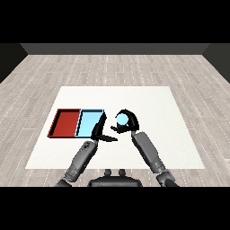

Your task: Pick the blue can and put it in the blue box

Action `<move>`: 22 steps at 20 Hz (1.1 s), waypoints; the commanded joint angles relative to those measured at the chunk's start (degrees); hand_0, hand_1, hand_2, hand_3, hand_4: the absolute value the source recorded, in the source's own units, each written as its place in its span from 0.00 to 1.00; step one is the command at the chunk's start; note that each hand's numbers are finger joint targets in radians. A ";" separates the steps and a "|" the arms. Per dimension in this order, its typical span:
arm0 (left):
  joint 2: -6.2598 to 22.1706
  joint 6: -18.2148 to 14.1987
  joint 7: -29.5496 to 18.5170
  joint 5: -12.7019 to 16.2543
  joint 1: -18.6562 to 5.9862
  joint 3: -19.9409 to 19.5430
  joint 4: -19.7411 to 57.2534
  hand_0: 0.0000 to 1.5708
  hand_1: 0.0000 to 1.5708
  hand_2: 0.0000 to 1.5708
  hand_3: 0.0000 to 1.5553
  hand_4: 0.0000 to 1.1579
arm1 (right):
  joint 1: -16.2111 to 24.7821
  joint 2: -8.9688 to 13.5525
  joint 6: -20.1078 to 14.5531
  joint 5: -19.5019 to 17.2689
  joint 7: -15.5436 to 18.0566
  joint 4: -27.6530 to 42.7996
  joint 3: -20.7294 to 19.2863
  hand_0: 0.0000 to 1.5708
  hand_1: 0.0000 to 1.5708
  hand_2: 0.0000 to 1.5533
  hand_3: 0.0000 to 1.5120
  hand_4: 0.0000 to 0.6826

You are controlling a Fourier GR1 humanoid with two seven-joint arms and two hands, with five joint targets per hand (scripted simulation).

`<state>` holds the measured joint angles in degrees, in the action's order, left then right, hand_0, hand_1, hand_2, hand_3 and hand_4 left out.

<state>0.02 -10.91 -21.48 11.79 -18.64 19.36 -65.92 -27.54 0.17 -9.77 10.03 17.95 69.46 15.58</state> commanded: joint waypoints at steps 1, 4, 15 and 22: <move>-0.02 -5.02 -1.91 2.82 -1.04 5.84 3.34 0.00 0.00 0.00 0.00 0.00 | 3.37 -0.16 0.98 -1.13 2.67 1.59 0.60 0.89 0.89 0.93 0.93 0.99; -0.02 -1.57 -1.76 3.56 -2.28 5.02 4.62 0.00 0.00 0.00 0.00 0.00 | 3.40 -0.16 0.41 -0.09 -0.90 5.77 2.21 0.89 0.89 0.93 0.93 1.00; -0.02 -1.69 0.53 4.11 -4.86 4.68 4.36 0.00 0.00 0.00 0.00 0.00 | 1.93 -0.16 -0.30 -0.27 1.62 1.15 5.51 0.89 0.89 0.92 0.92 0.95; -0.02 -5.92 -1.95 9.07 -7.64 9.31 7.33 0.00 0.00 0.00 0.00 0.00 | -2.05 -0.16 -4.77 2.67 -0.93 1.36 8.97 0.90 0.90 0.93 0.93 0.90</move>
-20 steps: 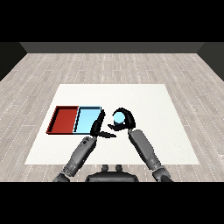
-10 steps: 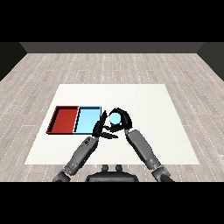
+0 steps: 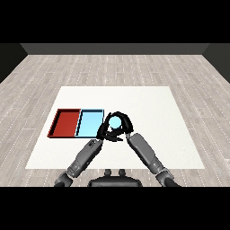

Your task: Pick the blue can and put it in the blue box

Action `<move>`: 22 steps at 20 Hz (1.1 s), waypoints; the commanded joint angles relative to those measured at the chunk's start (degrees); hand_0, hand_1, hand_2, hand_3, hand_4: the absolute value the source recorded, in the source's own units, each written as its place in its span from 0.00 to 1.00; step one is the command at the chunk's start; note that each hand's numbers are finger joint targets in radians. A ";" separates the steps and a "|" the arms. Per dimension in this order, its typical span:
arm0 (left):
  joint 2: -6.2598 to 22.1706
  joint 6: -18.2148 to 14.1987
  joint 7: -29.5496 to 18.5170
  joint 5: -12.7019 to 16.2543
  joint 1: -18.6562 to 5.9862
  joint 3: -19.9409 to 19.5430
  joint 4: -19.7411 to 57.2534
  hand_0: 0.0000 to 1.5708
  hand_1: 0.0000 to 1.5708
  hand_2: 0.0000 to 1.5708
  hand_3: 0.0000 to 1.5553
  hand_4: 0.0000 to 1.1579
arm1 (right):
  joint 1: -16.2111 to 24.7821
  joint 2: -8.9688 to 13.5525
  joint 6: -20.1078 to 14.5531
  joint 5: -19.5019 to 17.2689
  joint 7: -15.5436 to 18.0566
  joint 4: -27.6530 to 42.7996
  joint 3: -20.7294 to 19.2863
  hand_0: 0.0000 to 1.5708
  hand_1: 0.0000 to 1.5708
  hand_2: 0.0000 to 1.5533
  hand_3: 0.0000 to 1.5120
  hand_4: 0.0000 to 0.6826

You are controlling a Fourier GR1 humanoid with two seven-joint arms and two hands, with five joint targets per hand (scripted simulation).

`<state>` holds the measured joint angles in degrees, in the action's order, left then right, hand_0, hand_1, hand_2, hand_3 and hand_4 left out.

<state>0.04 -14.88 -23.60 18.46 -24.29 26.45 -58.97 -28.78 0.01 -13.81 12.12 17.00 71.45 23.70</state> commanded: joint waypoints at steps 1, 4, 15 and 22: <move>-0.04 -0.02 -0.31 1.79 -0.26 1.53 -0.09 0.00 0.00 0.00 0.00 0.00 | -3.31 -0.01 -2.90 0.70 -2.38 -0.93 2.67 0.90 0.90 0.93 0.92 0.92; -0.04 2.05 -0.67 -0.92 -1.31 -0.66 -0.56 0.00 0.00 0.00 0.00 0.00 | -5.71 -0.01 -7.33 1.98 -0.55 -2.02 6.77 0.89 0.89 0.93 0.92 0.91; 2.50 -14.46 9.64 -15.67 -6.61 7.32 2.18 0.29 0.29 0.38 0.00 0.16 | -5.91 0.03 -5.54 4.58 0.65 -2.60 9.30 0.93 0.93 0.94 0.92 0.87; 0.10 -15.62 2.44 -8.45 -1.36 2.85 -1.81 0.65 0.65 0.66 0.58 0.60 | -7.41 0.06 -7.64 9.92 4.64 -6.45 14.62 0.92 0.92 0.93 0.92 0.89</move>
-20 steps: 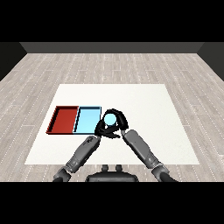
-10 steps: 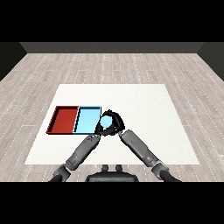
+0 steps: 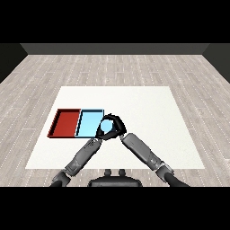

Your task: Pick the blue can and put it in the blue box

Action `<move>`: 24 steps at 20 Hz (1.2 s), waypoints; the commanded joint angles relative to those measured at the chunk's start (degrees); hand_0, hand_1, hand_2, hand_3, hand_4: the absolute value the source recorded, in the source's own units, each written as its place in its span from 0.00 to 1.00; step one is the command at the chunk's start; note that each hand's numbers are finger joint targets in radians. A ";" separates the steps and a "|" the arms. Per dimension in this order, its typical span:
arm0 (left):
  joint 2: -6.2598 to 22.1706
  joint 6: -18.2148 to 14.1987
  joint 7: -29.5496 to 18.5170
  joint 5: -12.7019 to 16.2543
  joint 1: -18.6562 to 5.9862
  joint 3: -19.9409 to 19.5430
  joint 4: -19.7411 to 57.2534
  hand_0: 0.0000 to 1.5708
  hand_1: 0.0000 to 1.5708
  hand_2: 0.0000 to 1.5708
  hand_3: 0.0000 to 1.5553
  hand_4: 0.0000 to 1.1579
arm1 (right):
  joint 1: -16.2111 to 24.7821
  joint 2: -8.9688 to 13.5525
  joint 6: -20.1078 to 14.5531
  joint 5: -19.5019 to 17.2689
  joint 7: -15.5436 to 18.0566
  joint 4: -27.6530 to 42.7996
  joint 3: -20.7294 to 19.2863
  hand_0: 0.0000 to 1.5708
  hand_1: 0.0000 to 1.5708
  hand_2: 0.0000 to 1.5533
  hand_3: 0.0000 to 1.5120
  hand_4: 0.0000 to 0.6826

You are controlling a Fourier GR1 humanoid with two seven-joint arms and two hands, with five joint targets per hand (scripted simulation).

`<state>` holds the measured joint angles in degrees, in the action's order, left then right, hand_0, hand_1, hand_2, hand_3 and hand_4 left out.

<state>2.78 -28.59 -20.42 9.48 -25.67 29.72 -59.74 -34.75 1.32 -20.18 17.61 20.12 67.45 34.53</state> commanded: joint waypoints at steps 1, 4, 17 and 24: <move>-2.64 -1.85 -2.95 2.99 -3.67 0.05 3.58 0.61 0.61 0.62 0.55 0.60 | 0.04 -1.25 -4.83 4.75 -0.30 1.77 6.47 0.92 0.92 0.93 0.92 0.89; -2.65 -2.61 -2.15 4.98 -2.61 1.56 2.64 0.47 0.47 0.52 0.41 0.58 | -2.62 -1.23 -0.23 4.12 -0.55 -1.48 0.32 0.92 0.92 0.94 0.92 0.88; -2.72 2.55 -3.37 10.02 -1.30 -1.35 4.59 1.00 1.00 0.97 0.93 0.95 | 5.36 -0.27 4.98 3.48 -3.94 5.68 -3.85 0.34 0.34 0.35 0.00 0.00; -2.76 2.20 -4.64 10.47 -2.03 -1.11 4.99 1.00 1.00 0.97 0.93 0.97 | 2.68 -1.29 -0.07 4.70 -2.27 3.19 -0.12 0.00 0.00 0.00 0.00 0.00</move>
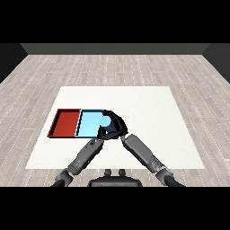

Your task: Pick the blue can and put it in the blue box

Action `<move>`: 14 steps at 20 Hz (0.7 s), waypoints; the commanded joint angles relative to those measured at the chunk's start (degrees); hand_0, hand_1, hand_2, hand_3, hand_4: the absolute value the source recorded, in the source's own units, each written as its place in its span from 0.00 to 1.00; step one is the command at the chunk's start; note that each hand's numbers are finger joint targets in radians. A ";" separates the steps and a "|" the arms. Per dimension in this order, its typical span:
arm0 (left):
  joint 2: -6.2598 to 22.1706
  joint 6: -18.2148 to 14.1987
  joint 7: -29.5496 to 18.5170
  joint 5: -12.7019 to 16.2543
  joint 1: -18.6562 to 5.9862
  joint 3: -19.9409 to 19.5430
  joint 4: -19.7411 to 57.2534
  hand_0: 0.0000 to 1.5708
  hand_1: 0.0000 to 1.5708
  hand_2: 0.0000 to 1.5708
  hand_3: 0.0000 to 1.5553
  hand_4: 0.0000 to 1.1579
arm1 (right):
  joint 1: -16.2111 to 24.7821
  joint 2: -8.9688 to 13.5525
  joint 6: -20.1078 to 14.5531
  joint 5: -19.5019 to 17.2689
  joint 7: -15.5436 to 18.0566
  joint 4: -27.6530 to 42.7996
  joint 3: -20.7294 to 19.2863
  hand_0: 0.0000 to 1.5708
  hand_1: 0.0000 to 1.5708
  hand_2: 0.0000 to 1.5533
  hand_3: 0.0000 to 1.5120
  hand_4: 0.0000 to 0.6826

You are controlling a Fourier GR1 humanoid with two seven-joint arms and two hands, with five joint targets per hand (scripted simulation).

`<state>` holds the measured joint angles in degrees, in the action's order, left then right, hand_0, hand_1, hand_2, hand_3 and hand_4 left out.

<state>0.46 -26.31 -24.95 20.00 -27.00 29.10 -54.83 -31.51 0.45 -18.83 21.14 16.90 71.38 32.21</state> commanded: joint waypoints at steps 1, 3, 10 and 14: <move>-0.44 -2.98 -2.74 3.52 0.67 4.60 1.19 1.00 1.00 0.98 0.95 0.98 | -0.78 -0.43 3.78 -0.15 0.56 -1.48 -4.09 0.00 0.00 0.00 0.00 0.00; -0.44 -0.29 1.26 -2.11 0.58 -0.15 -0.33 1.00 1.00 0.99 0.95 0.98 | 0.28 -0.44 1.32 -0.70 -0.89 1.05 -1.31 0.00 0.00 0.00 0.00 0.00; 1.50 -0.27 3.69 -4.25 -0.95 -2.39 -0.81 1.00 1.00 1.00 0.97 0.98 | 3.37 0.47 6.38 -0.51 -1.17 1.54 -6.56 0.00 0.00 0.00 0.00 0.00; -0.39 -4.40 -1.13 -2.20 0.16 1.65 2.61 1.00 1.00 1.00 0.96 0.98 | 13.01 3.88 3.30 -3.02 -5.39 16.85 -3.41 0.00 0.00 0.00 0.00 0.00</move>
<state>1.17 -26.88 -24.40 16.65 -26.77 27.66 -53.98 -25.62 1.77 -14.66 19.44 13.76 78.63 27.64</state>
